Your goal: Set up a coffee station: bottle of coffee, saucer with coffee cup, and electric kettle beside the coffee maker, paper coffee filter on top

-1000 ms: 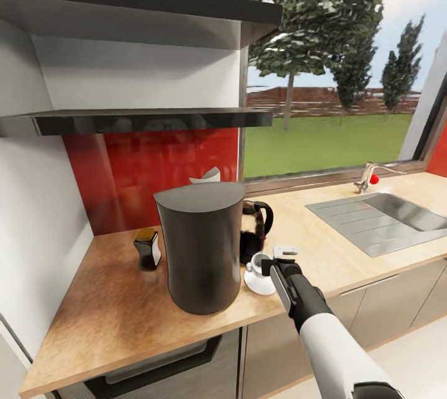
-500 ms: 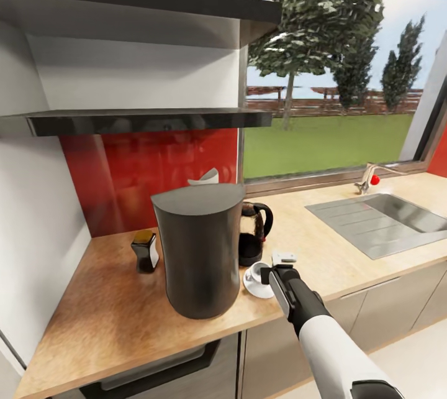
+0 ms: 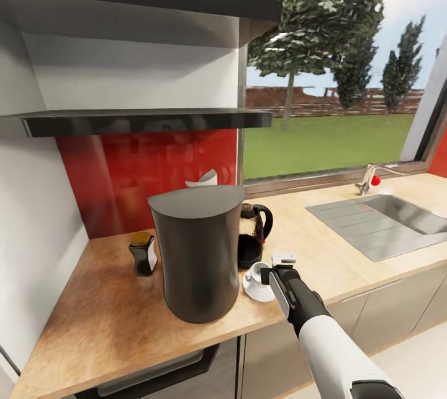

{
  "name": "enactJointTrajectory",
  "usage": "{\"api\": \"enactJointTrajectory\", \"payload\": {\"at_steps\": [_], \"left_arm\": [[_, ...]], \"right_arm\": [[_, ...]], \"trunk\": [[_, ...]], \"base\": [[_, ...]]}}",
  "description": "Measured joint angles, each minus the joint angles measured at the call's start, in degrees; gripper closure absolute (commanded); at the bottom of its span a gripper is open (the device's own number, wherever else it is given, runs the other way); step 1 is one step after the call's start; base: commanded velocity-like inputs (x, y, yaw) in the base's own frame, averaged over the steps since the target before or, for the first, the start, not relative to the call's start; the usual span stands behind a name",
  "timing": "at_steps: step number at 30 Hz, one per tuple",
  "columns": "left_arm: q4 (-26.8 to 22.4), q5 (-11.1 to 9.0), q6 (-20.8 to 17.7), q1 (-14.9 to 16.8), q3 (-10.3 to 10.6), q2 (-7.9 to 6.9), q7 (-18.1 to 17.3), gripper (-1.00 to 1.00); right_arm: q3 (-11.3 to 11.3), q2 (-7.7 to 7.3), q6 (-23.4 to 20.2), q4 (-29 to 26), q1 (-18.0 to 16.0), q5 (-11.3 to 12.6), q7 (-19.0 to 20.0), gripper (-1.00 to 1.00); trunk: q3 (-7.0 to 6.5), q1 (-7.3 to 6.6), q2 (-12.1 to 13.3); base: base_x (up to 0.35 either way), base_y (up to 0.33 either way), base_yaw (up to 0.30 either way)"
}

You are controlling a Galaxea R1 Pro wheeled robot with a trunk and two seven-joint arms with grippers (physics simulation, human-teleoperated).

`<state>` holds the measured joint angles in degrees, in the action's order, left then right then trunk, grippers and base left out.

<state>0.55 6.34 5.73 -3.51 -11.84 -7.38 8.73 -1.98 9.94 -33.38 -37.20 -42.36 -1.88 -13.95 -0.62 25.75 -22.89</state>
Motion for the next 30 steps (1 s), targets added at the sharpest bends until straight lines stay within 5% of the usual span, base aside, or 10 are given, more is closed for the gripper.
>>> {"api": "enactJointTrajectory", "payload": {"at_steps": [22,23,30], "left_arm": [[-0.01,0.0,0.0,0.0,-0.09,-0.07,0.07,-1.0],[-0.05,0.0,0.01,0.01,-0.09,-0.08,0.07,-1.0],[-0.08,0.0,0.01,0.01,-0.04,-0.09,0.07,-1.0]], "right_arm": [[0.0,0.0,-0.04,1.1,0.0,0.01,0.01,1.0],[0.0,0.0,-0.03,1.23,0.0,0.01,0.01,-1.0],[0.03,0.0,0.03,1.31,0.0,0.03,0.09,-1.0]], "trunk": [[0.0,0.01,0.0],[0.0,0.01,0.0],[0.0,0.01,0.0]], "base": [[0.004,-0.033,0.0],[0.0,-0.001,0.0],[0.0,0.0,0.0]]}}
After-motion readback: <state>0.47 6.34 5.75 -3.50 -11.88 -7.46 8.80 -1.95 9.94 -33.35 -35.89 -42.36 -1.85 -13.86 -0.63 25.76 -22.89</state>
